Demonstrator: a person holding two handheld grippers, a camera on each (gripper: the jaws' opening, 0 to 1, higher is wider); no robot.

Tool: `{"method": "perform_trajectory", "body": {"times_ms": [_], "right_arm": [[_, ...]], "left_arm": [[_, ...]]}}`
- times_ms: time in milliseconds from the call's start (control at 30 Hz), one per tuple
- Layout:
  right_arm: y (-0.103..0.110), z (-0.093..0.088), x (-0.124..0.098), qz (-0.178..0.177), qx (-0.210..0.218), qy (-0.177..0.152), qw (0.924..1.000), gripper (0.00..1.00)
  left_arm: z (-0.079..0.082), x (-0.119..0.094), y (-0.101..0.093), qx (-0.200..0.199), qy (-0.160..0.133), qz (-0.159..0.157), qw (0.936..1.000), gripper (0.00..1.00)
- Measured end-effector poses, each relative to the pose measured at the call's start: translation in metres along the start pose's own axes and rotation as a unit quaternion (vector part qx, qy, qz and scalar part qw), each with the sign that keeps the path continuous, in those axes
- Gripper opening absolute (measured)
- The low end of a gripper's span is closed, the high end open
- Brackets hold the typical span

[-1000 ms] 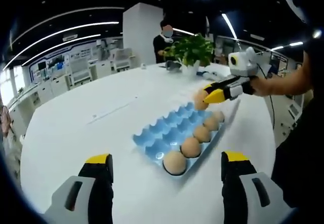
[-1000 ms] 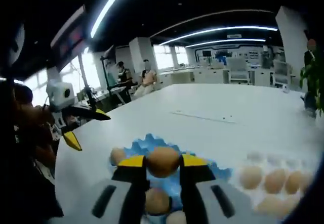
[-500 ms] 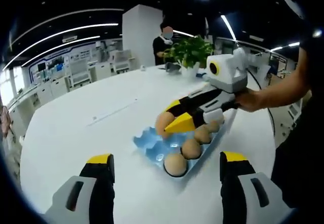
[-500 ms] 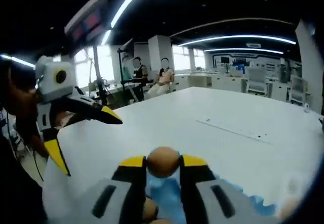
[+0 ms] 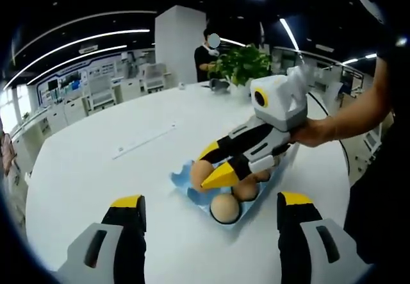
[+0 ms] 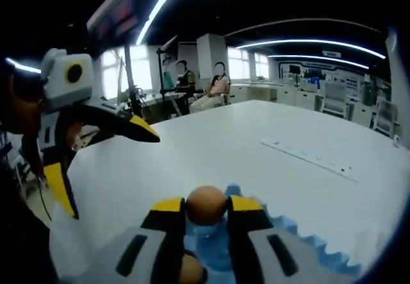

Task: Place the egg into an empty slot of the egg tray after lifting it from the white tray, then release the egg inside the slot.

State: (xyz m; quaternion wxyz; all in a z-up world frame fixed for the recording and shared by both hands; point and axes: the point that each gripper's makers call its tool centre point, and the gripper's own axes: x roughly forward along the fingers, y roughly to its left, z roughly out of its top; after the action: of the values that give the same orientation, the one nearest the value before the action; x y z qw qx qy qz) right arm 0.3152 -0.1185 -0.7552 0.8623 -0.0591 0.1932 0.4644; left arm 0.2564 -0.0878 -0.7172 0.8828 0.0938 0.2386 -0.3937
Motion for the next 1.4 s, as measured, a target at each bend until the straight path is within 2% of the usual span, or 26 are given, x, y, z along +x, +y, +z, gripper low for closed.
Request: {"method": "perform_trajectory", "body": {"times_ms": [367, 433, 500, 667, 700, 933, 1400], "right_arm": [[0.007, -0.008, 0.005, 0.005, 0.003, 0.022, 0.9997, 0.25], [0.005, -0.009, 0.005, 0.002, 0.021, 0.028, 0.9994, 0.25], [0.0, -0.011, 0.005, -0.005, 0.022, 0.035, 0.9991, 0.25], [0.003, -0.016, 0.006, -0.004, 0.078, 0.061, 0.9951, 0.25], [0.003, -0.014, 0.007, -0.003, 0.065, 0.058, 0.9962, 0.25], [0.003, -0.015, 0.009, -0.004, 0.055, 0.087, 0.9947, 0.26], [0.001, -0.017, 0.008, 0.008, 0.038, 0.083, 0.9958, 0.25]], "left_arm": [[0.001, -0.001, -0.001, 0.002, 0.001, 0.0, 1.0, 0.85], [0.001, -0.001, -0.001, 0.002, 0.001, -0.001, 1.0, 0.85], [0.002, -0.002, -0.001, 0.002, -0.001, 0.001, 1.0, 0.85], [0.003, -0.003, 0.0, 0.002, -0.002, 0.004, 1.0, 0.84], [0.003, -0.003, 0.0, 0.002, -0.002, 0.004, 1.0, 0.84], [0.003, -0.003, 0.0, 0.005, 0.0, 0.003, 1.0, 0.83], [0.008, -0.003, 0.003, 0.005, -0.005, 0.006, 1.0, 0.83]]}}
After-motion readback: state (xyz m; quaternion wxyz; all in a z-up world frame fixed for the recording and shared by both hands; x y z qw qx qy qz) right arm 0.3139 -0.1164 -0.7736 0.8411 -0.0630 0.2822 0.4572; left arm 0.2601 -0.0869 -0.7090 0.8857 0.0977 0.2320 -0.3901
